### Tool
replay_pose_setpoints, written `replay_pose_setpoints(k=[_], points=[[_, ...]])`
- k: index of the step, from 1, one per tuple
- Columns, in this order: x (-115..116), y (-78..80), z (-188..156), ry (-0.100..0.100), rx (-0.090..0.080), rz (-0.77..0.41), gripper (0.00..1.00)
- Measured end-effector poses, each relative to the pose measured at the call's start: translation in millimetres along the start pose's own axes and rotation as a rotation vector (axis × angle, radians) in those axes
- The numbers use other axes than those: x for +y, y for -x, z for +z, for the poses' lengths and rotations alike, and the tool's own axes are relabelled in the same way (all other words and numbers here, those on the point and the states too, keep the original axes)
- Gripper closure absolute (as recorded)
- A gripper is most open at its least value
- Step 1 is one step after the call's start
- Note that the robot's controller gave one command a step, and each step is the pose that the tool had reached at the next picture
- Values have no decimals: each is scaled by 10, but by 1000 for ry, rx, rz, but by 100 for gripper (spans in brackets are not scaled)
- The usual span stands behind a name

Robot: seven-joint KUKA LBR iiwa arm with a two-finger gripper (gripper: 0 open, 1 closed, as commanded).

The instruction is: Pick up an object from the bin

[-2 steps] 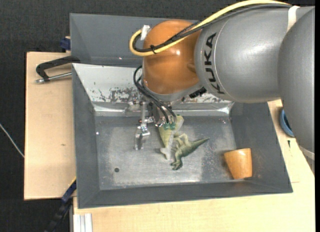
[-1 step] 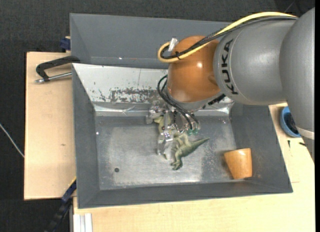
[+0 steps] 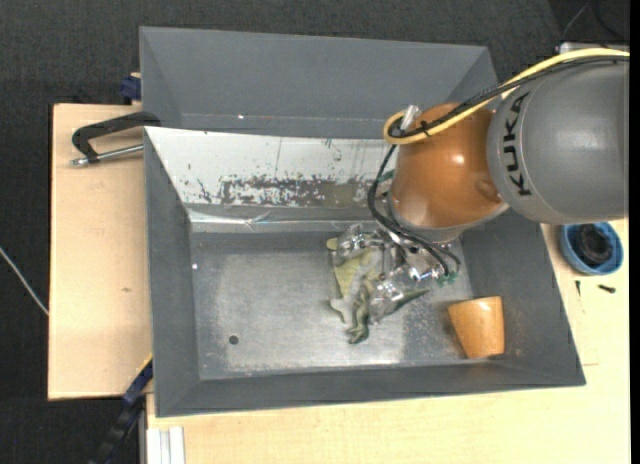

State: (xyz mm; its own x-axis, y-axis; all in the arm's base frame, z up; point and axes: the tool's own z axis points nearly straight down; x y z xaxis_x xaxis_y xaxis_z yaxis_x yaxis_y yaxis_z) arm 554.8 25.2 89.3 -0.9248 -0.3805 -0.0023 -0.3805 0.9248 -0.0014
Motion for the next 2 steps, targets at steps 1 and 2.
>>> replay_pose_setpoints(k=[1, 2], points=[[37, 19, -24, 3, -1, -4, 100], [49, 34, -1261, -3, -12, -59, 100]])
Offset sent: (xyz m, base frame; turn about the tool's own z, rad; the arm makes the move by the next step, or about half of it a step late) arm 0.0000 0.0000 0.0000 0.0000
